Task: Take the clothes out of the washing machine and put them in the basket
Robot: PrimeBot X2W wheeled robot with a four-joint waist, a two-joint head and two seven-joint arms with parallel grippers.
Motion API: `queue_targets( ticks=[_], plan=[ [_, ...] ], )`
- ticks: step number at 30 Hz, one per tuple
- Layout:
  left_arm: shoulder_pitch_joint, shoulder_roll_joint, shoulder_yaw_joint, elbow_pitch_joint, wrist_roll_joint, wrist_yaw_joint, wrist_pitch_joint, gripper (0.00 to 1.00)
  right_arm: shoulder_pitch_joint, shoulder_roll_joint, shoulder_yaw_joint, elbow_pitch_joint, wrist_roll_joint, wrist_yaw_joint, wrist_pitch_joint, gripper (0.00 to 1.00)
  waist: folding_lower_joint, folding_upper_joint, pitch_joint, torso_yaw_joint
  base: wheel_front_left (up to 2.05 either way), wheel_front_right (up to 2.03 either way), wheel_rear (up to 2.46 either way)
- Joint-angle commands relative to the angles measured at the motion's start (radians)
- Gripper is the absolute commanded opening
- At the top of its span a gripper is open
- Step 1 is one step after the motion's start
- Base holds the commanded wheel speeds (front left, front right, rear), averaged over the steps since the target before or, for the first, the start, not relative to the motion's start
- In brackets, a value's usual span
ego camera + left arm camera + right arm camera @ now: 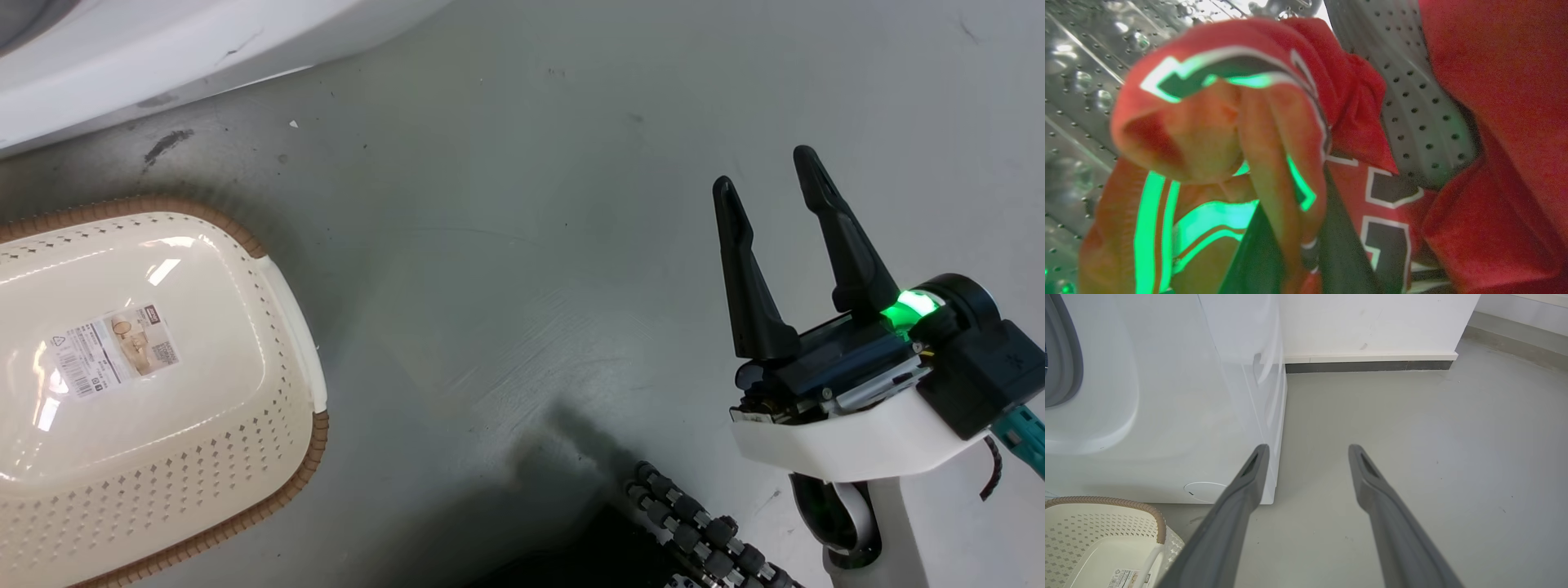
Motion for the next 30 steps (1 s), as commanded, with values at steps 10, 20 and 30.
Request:
queue_targets(
  ticks=[10,20,30],
  plan=[
    [-0.006,0.003,-0.004,0.022,-0.012,-0.005,-0.221,0.0,-0.037,0.002,0.0,0.014,0.008,-0.001,-0.002,1.0,-0.0001,0.0,-0.047,0.003,0.0,0.0,0.0],
    [0.109,-0.085,-0.008,0.087,-0.09,-0.01,-0.442,0.0,-0.032,0.002,-0.073,0.038,-0.032,-0.001,-0.002,1.0,-0.0001,0.0,-0.203,0.089,0.0,0.0,0.0],
    [0.315,-0.139,-0.125,0.048,-0.159,-0.009,-0.647,0.0,0.002,0.002,-0.083,0.066,-0.099,-0.001,-0.002,1.0,-0.0001,0.0,-0.35,0.189,0.0,0.0,0.0]
  ],
)
